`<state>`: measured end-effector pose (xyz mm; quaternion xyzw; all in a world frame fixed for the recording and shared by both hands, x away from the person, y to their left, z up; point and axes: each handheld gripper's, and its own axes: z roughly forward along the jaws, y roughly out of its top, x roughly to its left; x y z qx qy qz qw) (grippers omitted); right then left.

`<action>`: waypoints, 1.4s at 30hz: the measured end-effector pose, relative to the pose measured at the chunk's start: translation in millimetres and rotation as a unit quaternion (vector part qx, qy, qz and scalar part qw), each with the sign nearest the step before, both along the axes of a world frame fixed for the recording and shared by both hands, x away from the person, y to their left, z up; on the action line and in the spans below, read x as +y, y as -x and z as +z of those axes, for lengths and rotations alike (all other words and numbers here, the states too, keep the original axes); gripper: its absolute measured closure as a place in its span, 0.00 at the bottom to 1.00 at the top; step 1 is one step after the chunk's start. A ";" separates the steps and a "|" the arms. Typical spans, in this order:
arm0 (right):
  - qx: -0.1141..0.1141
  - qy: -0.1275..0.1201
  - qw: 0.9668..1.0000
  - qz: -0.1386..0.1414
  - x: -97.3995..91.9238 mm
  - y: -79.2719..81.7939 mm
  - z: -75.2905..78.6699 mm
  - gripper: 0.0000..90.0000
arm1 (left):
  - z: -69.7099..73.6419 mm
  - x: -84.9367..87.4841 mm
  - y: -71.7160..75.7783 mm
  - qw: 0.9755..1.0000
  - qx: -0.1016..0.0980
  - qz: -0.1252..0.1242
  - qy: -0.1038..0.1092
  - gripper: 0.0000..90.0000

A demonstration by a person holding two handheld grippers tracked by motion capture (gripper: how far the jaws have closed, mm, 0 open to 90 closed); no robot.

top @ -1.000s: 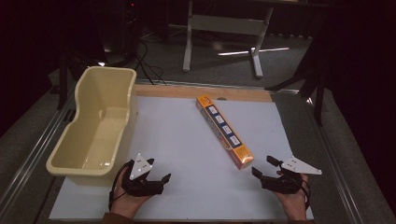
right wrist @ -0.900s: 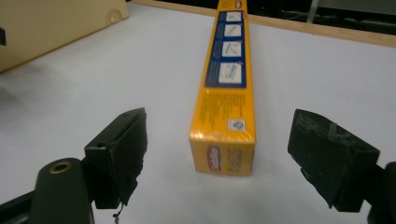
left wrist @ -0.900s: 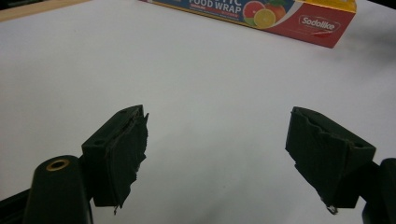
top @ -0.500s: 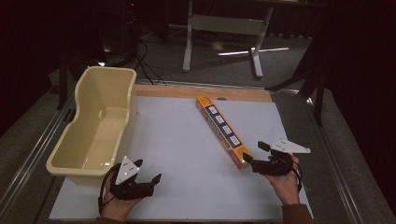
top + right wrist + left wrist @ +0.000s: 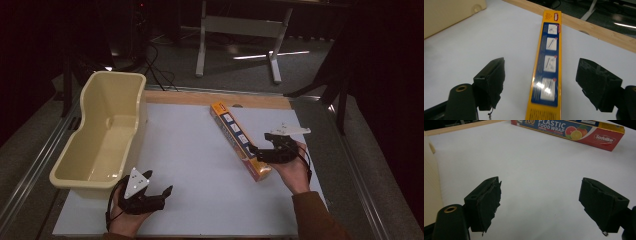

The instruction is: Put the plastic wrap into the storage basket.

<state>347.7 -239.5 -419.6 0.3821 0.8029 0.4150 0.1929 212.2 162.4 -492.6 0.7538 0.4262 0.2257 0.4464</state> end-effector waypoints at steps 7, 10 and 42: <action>0.021 0.030 0.999 -0.009 16.6 -39.6 -8.5 0.25 | -0.5 -0.7 -0.5 1.000 -0.001 0.000 -0.001 0.20; 0.035 0.037 0.999 -0.009 22.7 -54.9 -16.6 0.25 | -0.4 -0.8 -0.6 1.000 -0.002 0.000 0.002 0.20; 0.198 0.150 0.968 -0.044 63.9 -121.2 -66.6 0.42 | -2.1 0.4 -3.0 1.000 0.007 -0.011 0.008 0.21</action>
